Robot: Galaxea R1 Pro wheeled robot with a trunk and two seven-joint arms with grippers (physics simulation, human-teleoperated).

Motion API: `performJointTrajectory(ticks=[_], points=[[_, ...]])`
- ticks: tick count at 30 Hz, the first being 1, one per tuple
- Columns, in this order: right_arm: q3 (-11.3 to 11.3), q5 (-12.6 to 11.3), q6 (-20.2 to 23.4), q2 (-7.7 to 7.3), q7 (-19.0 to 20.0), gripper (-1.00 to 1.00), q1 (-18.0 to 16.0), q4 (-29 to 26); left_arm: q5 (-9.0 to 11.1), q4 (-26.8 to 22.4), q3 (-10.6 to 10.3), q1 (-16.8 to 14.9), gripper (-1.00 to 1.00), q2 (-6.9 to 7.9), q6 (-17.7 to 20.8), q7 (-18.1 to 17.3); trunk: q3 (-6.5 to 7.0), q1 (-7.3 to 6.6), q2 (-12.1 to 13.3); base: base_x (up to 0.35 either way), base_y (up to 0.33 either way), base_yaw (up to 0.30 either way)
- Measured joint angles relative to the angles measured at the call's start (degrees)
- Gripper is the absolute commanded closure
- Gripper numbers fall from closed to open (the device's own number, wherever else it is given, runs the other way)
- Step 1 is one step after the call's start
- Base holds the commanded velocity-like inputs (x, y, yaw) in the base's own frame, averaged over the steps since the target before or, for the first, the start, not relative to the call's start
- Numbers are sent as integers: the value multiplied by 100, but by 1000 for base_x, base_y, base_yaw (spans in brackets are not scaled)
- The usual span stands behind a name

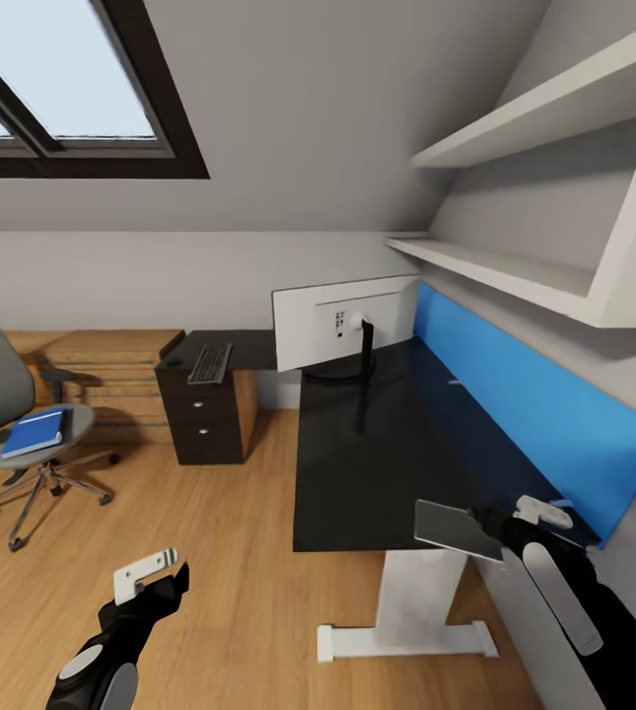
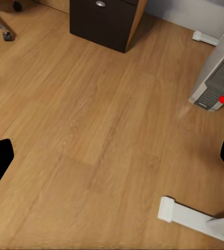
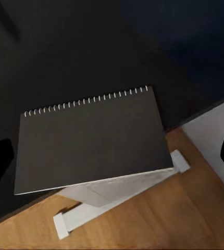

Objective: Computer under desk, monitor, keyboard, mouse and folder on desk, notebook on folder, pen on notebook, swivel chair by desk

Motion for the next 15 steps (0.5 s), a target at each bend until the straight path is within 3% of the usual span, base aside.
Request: performJointTrajectory(ticks=[5,15], points=[[6,-1,-6,21,0,-100,-3,0,1,-1,15,0,-100,3,0,0,-1,-1,0,-255,0,-6],[-97,-4,-122,31,17,-100,1,35,7,-24,217,0,-100,-20,2,8,-1,-4,-1,-15,0,0]])
